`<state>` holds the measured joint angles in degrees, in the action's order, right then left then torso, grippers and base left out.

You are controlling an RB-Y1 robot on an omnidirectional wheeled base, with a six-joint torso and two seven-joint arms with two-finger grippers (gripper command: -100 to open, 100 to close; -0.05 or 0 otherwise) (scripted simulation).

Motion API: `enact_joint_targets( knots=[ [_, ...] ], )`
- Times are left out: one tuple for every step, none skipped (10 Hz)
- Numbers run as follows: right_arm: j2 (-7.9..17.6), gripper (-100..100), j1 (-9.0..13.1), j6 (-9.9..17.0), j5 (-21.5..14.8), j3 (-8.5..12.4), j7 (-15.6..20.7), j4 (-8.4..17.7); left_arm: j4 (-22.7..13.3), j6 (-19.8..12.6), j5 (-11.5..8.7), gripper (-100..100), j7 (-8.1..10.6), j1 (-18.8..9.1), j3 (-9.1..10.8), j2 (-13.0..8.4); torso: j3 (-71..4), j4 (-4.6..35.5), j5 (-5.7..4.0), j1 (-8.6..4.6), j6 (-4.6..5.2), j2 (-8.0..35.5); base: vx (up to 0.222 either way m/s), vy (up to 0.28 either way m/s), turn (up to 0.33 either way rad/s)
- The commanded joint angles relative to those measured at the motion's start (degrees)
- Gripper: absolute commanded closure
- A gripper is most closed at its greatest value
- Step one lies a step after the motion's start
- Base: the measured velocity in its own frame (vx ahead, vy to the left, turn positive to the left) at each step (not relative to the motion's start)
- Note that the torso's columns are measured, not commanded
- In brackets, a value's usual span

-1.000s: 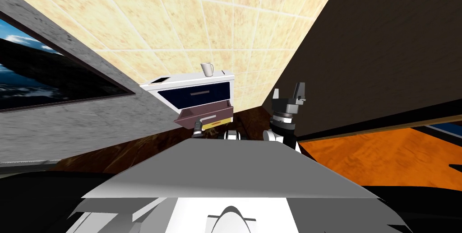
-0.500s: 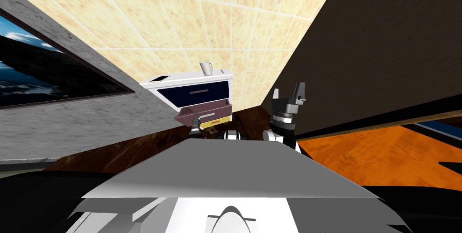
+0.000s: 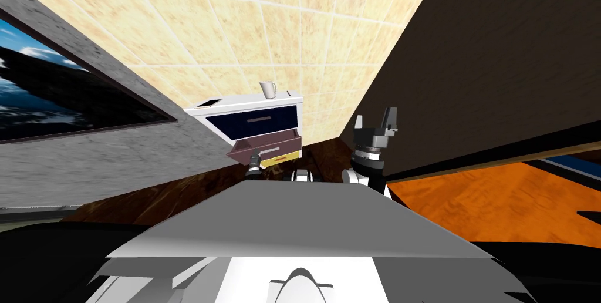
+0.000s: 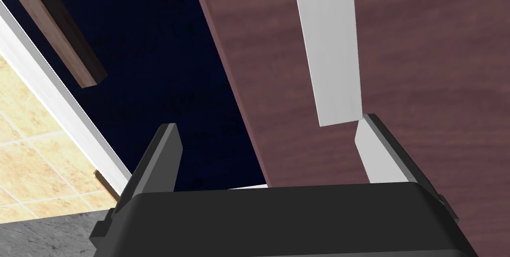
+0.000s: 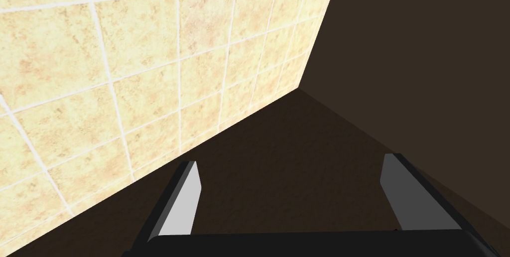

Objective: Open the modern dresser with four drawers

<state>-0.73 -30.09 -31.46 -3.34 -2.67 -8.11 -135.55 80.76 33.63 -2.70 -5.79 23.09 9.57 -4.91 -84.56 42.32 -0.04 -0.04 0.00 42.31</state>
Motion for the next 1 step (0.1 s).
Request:
enact_joint_targets(
  knots=[
    [0.0,0,0.0,0.0,0.0,0.0,0.0,0.0,0.0,0.0,0.0,0,0.0,0.0,0.0,0.0,0.0,0.0,0.01,0.01,0.0,0.0,0.0,0.0,0.0]
  ],
)
